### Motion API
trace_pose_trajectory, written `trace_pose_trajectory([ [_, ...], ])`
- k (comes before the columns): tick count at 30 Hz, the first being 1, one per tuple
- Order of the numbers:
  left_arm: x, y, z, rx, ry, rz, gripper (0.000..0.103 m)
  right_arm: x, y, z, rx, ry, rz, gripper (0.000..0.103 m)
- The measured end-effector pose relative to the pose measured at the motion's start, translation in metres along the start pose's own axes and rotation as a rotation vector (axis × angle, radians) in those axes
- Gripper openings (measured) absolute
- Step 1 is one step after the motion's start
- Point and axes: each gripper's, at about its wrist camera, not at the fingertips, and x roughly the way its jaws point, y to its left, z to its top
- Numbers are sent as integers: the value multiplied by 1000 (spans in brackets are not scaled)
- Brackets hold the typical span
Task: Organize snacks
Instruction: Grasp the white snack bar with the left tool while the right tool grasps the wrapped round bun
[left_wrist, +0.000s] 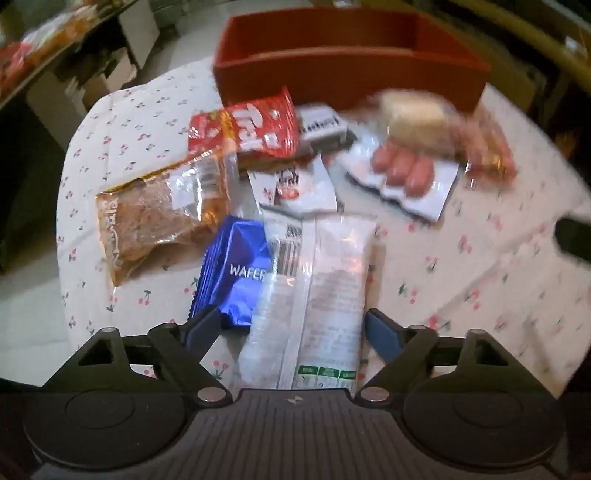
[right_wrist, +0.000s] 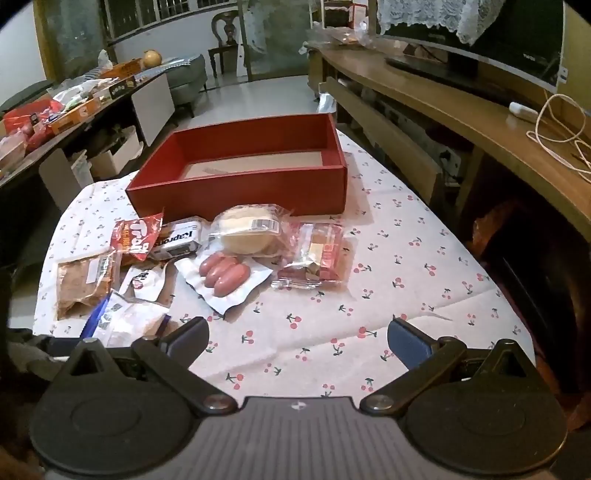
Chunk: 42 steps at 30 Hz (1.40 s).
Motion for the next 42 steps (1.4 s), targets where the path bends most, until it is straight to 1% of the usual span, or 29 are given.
trace_pose_trajectory([
  [1, -1, -2, -1, 12, -1, 5, 85, 1, -1, 0, 4, 2, 0, 103],
  [3, -8, -1, 0, 0, 1, -15, 76, 1, -1, 1, 9, 4, 7, 103],
  [4, -5, 4, 0, -11, -3, -49, 73, 1, -1, 2, 11, 5, 12, 103],
  [5, -7, 7, 1, -17, -3, -60, 66, 1, 0, 3, 12, 4, 17, 103],
  [6, -10, 9, 2, -19, -1, -68, 63, 1, 0, 5, 14, 3, 26, 103],
  [10, -14, 20, 7, -43, 10, -121, 59, 5, 4, 18, 15, 11, 46, 103],
  [11, -18, 21, 7, -48, 9, -110, 59, 7, 5, 24, 17, 13, 48, 103],
  [12, -13, 24, 11, -64, 13, -160, 58, 9, 5, 30, 19, 15, 49, 103],
  [14, -18, 25, 13, -67, 6, -186, 57, 17, 5, 43, 24, 11, 37, 103],
  [15, -20, 25, 15, -67, 3, -197, 57, 22, 6, 50, 18, 19, 33, 103],
  [16, -21, 26, 18, -60, -4, -189, 56, 28, 6, 57, 13, 27, 34, 103],
  [19, -23, 28, 31, -62, 0, -233, 55, 50, 7, 81, 11, 48, 45, 103],
  [21, -19, 29, 40, -51, 11, -247, 55, 70, 9, 96, 6, 77, 50, 103],
  [22, -15, 29, 45, -48, 15, -249, 55, 80, 11, 102, 8, 88, 50, 103],
  [23, -9, 31, 47, -50, 41, -253, 55, 92, 12, 108, 10, 106, 52, 103],
  [24, -3, 32, 49, -58, 68, -267, 55, 102, 14, 112, 5, 130, 52, 103],
  [25, 2, 33, 50, -70, 72, -285, 56, 112, 16, 116, -3, 154, 48, 103],
  [27, 12, 33, 50, -87, 93, -306, 61, 130, 22, 119, -28, 199, 42, 103],
  [29, 16, 31, 51, -92, 99, -324, 66, 145, 25, 118, -41, 238, 46, 103],
  [31, 17, 30, 53, -95, 101, -329, 72, 152, 28, 117, -38, 263, 72, 103],
  [32, 18, 29, 55, -97, 97, -333, 78, 155, 30, 116, -38, 276, 90, 103],
  [33, 19, 27, 56, -94, 96, -332, 84, 157, 32, 116, -48, 285, 93, 103],
  [35, 18, 23, 55, -78, 95, -327, 87, 163, 40, 113, -104, 284, 67, 103],
  [37, 17, 18, 55, -44, 79, -307, 88, 167, 46, 111, -145, 287, 50, 103],
  [38, 17, 18, 55, -41, 79, -304, 90, 168, 49, 111, -163, 284, 45, 103],
  [39, 16, 16, 53, -39, 59, -303, 91, 169, 51, 110, -179, 278, 38, 103],
  [40, 16, 16, 53, -33, 56, -299, 90, 170, 55, 110, -197, 271, 28, 103],
  [41, 16, 15, 52, -22, 46, -290, 88, 170, 58, 108, -210, 264, 24, 103],
  [42, 16, 13, 52, -12, 30, -278, 84, 170, 58, 107, -217, 260, 26, 103],
])
